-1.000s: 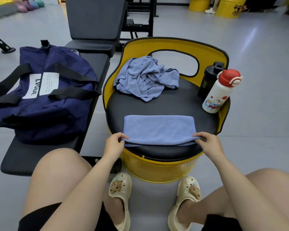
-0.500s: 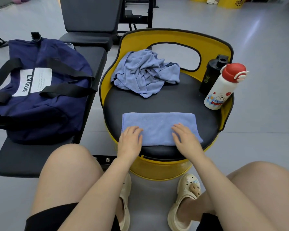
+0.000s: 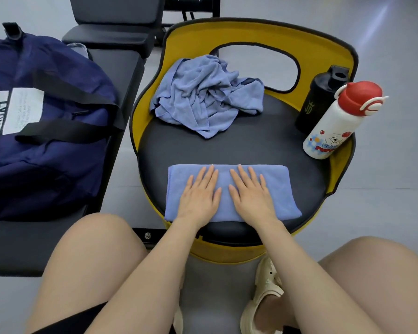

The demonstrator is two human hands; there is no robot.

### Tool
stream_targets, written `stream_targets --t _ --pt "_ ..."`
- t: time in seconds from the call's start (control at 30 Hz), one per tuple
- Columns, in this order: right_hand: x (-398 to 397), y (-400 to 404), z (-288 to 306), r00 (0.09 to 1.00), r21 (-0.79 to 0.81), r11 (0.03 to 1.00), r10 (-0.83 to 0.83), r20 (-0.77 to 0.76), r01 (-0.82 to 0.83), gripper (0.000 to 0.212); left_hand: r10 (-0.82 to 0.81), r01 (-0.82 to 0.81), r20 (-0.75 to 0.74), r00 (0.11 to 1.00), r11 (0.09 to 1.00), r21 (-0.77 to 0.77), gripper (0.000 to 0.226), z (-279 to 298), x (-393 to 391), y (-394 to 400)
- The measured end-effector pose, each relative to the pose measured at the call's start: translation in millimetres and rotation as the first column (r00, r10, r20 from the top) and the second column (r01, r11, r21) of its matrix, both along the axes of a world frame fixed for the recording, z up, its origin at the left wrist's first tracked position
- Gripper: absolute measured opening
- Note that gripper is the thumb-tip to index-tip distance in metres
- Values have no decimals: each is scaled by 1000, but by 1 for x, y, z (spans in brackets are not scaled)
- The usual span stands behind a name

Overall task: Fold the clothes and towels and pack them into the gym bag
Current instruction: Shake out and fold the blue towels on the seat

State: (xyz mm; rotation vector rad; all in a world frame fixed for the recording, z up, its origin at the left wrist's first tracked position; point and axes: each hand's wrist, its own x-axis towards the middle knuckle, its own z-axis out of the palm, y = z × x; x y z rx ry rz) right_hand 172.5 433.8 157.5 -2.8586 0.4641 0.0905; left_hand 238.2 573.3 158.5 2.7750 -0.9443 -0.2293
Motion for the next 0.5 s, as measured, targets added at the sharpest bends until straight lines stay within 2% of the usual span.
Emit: stream_targets --t 0.23,0.33,0.5 --pt "-16 -34 -4 995 -16 995 -103 16 103 52 66 -66 8 998 998 -19 53 -4 9 15" --pt "-26 -45 -5 989 -28 988 -149 10 149 54 97 -97 21 995 995 -22 65 -3 12 25" --pt "-37 -59 -2 975 11 976 -219 -41 220 58 199 -199 -27 980 980 -15 51 1 19 42"
